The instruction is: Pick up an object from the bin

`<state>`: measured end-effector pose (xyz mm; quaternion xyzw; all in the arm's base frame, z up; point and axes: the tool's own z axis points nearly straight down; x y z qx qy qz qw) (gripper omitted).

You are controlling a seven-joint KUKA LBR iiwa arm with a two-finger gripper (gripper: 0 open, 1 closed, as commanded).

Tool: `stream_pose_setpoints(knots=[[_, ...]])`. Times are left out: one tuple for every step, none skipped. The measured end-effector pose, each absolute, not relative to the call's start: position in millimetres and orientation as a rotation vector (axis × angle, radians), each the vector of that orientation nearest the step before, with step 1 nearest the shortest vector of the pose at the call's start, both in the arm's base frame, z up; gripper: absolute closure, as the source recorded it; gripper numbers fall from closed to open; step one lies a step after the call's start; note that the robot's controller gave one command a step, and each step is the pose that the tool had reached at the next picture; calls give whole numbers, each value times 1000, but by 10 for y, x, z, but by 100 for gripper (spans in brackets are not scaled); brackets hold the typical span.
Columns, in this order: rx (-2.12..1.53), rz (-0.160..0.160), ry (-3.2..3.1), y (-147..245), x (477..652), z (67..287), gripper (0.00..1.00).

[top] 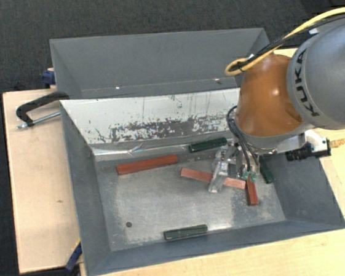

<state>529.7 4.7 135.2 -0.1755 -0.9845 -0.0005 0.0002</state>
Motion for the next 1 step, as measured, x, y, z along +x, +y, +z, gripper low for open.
stream_pose_setpoints(knots=[[-552, -3, -3096, 48, 5306, 1535, 100]])
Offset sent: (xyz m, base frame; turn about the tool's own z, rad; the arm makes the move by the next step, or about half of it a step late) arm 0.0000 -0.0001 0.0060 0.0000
